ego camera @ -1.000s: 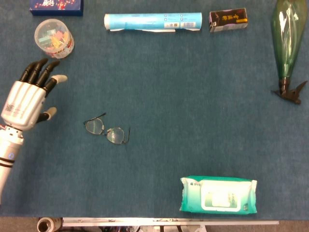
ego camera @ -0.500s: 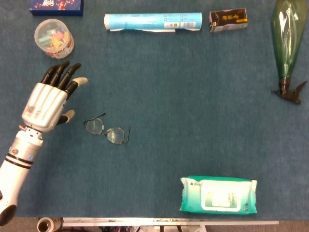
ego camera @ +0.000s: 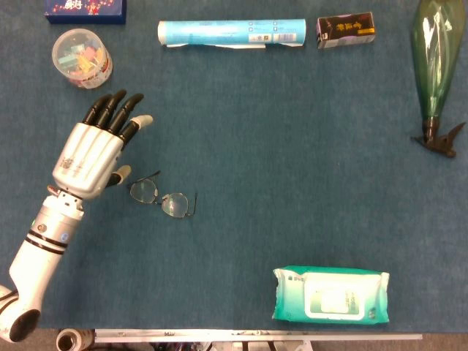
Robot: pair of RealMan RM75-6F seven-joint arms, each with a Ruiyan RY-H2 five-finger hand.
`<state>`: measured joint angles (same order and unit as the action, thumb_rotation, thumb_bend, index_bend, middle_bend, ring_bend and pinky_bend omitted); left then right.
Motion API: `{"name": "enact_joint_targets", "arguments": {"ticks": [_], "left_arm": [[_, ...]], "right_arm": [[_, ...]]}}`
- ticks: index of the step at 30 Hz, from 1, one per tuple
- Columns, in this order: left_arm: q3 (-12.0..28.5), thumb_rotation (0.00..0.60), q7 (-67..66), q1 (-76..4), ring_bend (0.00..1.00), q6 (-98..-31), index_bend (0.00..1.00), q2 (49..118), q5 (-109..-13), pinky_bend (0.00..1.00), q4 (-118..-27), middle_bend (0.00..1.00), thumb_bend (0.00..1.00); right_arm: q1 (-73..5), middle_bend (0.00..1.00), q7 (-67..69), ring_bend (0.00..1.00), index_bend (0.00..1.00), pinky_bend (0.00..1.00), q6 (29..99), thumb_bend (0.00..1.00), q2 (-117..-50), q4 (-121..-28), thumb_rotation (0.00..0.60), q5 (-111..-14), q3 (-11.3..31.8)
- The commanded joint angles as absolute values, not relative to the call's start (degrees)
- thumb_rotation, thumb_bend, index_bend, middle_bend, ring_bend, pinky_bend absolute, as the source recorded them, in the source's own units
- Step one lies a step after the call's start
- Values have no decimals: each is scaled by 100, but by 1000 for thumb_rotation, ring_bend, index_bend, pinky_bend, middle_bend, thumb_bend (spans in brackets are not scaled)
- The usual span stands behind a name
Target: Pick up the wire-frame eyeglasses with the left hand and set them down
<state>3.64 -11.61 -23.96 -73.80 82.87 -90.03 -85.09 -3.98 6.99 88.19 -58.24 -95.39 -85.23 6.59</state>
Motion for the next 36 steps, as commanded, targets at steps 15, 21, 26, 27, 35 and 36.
{"name": "enact_joint_targets", "arguments": {"ticks": [15,21,26,27,35,36], "left_arm": [[325,600,-1194,-2430,47,-7402,230,8555,-8983,105,-8677,95,16],[287,600,-1107,-2444,46,-7362,230,8653,-8971,105,-8582,94,15],[236,600,-1052,-2430,47,-7372,230,8717,-8991,105,-8522,94,15],[224,600,-1042,-2424,47,-7373,230,8727,-8992,105,-8514,94,15],[114,600,-915,-2367,46,-7379,230,8853,-9010,105,-8416,94,16],[108,600,-894,-2364,46,-7376,230,8872,-9007,105,-8400,94,16]], "right_arm": [[-356,474,773,293,644,429,8897,507,-5768,-9557,600,-8508,704],[-336,474,807,293,644,429,8939,506,-5746,-9561,600,-8496,729],[-319,474,834,293,644,429,8975,506,-5723,-9567,600,-8494,746],[-315,474,838,293,644,429,8983,506,-5720,-9569,600,-8492,749],[-280,474,856,293,644,429,9054,506,-5692,-9590,600,-8506,766],[-278,474,858,293,644,429,9058,506,-5690,-9591,600,-8506,769]]}}
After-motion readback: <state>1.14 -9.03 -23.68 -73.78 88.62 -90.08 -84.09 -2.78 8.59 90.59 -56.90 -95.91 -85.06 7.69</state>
